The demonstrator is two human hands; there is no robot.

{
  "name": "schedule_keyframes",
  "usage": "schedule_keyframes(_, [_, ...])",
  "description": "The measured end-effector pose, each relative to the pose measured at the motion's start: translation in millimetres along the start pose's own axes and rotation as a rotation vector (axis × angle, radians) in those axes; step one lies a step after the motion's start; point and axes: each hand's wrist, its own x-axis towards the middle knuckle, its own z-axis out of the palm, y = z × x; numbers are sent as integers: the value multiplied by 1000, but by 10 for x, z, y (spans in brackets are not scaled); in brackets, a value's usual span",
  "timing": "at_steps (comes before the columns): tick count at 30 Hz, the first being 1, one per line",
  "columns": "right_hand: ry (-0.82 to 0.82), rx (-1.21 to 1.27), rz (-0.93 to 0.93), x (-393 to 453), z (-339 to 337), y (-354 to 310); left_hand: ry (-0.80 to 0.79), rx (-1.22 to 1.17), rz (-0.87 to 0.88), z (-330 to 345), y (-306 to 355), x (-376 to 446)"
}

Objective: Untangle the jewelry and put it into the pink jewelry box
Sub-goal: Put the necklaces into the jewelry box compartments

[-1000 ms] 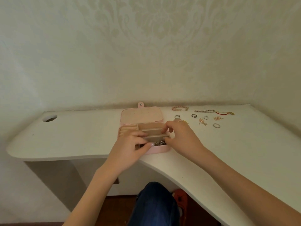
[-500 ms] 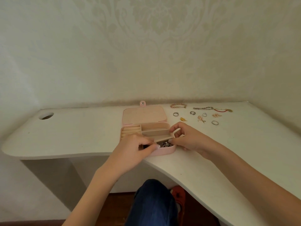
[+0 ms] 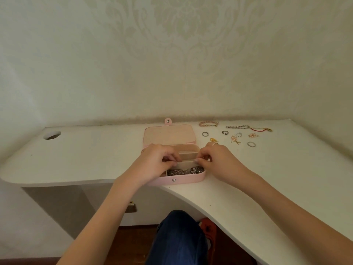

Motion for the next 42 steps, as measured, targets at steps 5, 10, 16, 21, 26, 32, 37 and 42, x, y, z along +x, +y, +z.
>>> schedule_keyframes(5, [15, 28, -3, -18, -39, -22, 28, -32, -9, 17, 8, -31])
schedule_keyframes(10, [-23, -26, 29, -14, -47, -62, 52, -36, -12, 41, 23, -40])
schedule_keyframes(16, [-14, 26, 97, -29, -37, -73, 101, -43, -26, 93, 26, -64])
schedule_keyframes(21, [7, -4, 107, -88, -21, -111, 110, 20, 22, 127, -13, -51])
schedule_keyframes(26, [5, -66, 87, -87, -21, -128, 108, 64, 0, 135, 23, -29])
schedule_keyframes(32, [-14, -22, 72, -72, -51, -111, 105, 5, -22, 148, 35, -48])
schedule_keyframes(37, [-18, -31, 93, -138, -93, 15, 103, 15, -27, 260, 123, -54])
schedule_keyframes(42, [-59, 72, 67, -161, -134, 95, 96, 39, 5, 271, 99, -38])
